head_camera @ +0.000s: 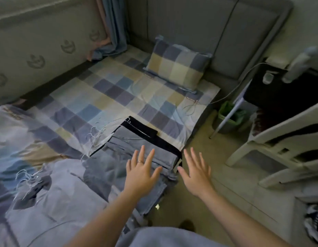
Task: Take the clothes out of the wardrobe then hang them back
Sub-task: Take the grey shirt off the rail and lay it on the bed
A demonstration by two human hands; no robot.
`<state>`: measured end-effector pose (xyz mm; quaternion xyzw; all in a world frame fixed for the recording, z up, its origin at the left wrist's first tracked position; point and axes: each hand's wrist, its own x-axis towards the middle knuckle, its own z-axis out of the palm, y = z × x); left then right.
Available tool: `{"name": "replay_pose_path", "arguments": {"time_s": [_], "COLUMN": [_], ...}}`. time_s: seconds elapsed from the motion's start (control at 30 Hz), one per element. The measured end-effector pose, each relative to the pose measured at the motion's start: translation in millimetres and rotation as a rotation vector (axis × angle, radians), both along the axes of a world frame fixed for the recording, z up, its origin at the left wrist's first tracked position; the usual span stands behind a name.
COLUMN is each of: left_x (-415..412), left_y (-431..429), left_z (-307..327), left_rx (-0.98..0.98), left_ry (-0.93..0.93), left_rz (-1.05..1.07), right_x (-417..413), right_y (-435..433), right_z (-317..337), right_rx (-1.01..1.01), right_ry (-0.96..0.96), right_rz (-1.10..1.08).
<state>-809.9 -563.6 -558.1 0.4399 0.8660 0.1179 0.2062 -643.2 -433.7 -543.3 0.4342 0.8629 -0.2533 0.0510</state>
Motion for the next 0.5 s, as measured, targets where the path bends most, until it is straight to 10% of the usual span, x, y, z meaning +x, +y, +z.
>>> {"name": "replay_pose_path", "arguments": {"time_s": [0.5], "left_x": [270.5], "left_y": [330.7], "left_z": [28.5], "left_rx": [0.071], "left_ry": [-0.019], "left_rz": [-0.796], "right_x": [330.3], "right_y": [185.1], "right_z": [25.3], "right_rx": [0.083], "right_ry": [0.008], "right_rz": [-0.776]}}
